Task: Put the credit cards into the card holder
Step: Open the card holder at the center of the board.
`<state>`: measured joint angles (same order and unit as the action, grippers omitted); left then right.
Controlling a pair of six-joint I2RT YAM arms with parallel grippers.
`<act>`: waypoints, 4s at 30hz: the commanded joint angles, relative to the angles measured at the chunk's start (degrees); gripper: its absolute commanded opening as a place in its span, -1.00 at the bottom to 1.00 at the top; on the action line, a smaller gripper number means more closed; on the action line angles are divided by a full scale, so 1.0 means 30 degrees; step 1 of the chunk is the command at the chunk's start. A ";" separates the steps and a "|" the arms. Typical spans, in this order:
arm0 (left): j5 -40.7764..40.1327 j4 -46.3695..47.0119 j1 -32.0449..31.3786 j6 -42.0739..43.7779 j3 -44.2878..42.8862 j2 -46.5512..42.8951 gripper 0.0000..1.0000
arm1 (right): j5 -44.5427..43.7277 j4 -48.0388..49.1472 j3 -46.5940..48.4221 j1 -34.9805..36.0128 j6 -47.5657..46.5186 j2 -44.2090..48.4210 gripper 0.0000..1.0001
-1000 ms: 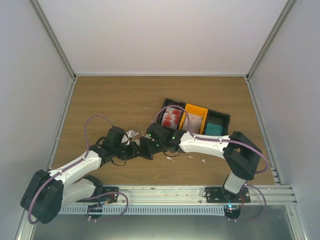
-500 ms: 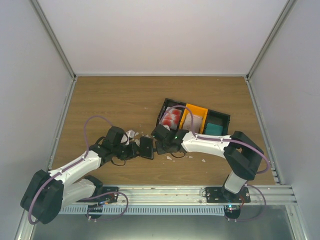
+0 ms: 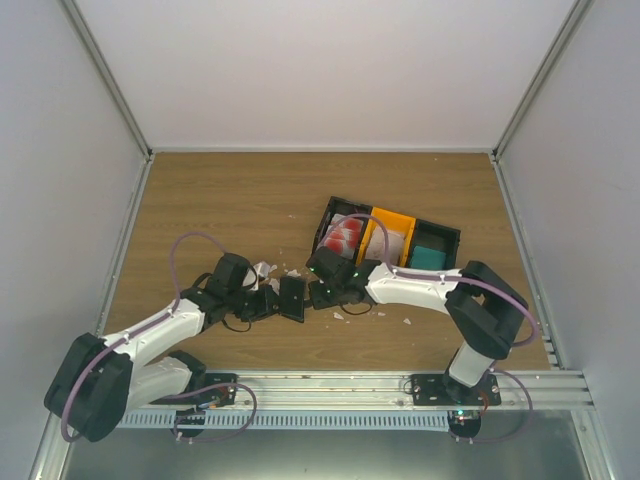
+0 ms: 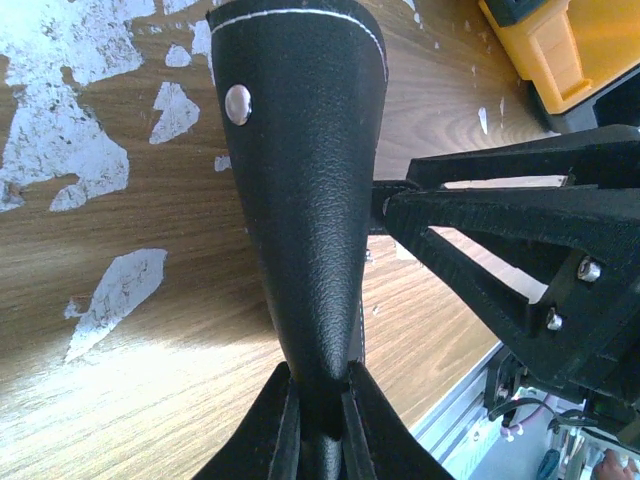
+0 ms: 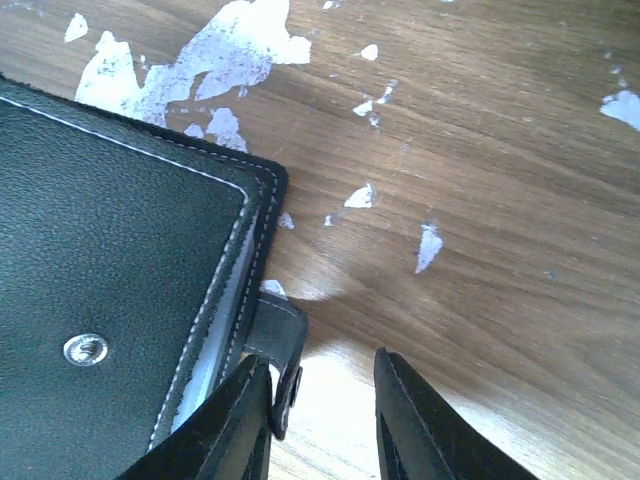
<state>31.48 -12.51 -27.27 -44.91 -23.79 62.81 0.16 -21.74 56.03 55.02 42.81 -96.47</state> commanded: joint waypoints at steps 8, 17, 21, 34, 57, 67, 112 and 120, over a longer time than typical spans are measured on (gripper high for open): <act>0.0276 0.1132 0.0095 0.0282 0.0342 0.0107 -0.99 | 0.1110 0.0901 0.0494 -0.0119 -0.0463 -0.1408 -0.50; -0.1434 -0.0318 0.0153 0.0370 0.0053 -0.0187 -0.12 | -0.0810 -0.0396 0.0837 -0.0381 -0.1084 -0.0653 -0.99; -0.2203 -0.1054 0.0211 0.0388 -0.0331 -0.0833 0.32 | -0.0570 -0.1305 0.0748 -0.0521 -0.1440 0.0516 -0.99; -0.2936 -0.1372 0.0342 0.0159 -0.0917 -0.3691 0.41 | 0.4381 0.0193 0.1582 -0.0572 -0.2053 0.2077 -0.99; -0.3340 -0.1181 0.0434 -0.0024 0.0040 -0.4359 -0.20 | 0.2389 0.0421 0.0428 -0.0995 -0.1906 0.1389 -0.99; -0.3705 -0.0870 0.0498 -0.0028 0.0496 -0.2451 -0.18 | -0.0587 -0.1221 0.0119 -0.1020 -0.1659 0.0852 -0.99; 0.2426 0.5427 0.0518 0.1954 -0.0332 0.3516 0.05 | -0.1377 -0.0547 -0.0695 -0.0877 -0.1781 0.1742 -0.11; 0.3287 0.6899 0.0497 0.1937 -0.0908 0.4755 0.05 | -0.2162 -0.0206 -0.1415 -0.0879 -0.1371 0.3475 0.09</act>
<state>38.89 2.57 -25.98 -40.23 -24.84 75.50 -3.42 -23.92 53.06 52.38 37.60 -89.47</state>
